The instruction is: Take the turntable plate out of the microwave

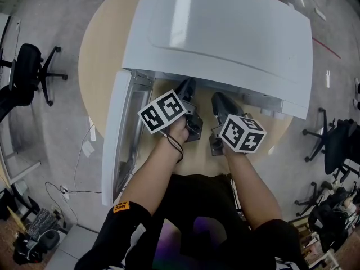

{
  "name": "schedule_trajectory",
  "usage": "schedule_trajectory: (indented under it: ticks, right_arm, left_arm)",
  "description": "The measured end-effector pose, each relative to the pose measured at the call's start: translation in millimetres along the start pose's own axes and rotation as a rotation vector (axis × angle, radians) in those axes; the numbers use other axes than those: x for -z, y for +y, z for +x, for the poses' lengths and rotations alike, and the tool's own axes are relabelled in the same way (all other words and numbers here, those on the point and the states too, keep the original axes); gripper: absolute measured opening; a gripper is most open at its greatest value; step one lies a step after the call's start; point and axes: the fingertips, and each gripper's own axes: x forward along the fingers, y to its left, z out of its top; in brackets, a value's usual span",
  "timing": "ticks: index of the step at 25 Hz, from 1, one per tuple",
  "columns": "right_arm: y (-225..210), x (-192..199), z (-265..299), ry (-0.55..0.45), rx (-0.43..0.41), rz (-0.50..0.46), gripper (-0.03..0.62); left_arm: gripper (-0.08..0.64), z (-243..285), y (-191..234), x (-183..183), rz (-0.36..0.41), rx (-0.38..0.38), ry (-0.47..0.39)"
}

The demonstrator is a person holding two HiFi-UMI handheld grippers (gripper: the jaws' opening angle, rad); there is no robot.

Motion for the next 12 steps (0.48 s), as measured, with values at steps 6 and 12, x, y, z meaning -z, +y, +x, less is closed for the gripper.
schedule_trajectory:
  ticks: [6, 12]
  right_arm:
    - [0, 2, 5, 0.005, -0.012, 0.010, 0.018]
    - [-1, -1, 12, -0.003, -0.035, 0.032, 0.018]
  left_arm:
    - [0.084, -1, 5, 0, -0.047, -0.008, -0.013]
    - [0.074, -3, -5, 0, -0.050, 0.018, -0.028]
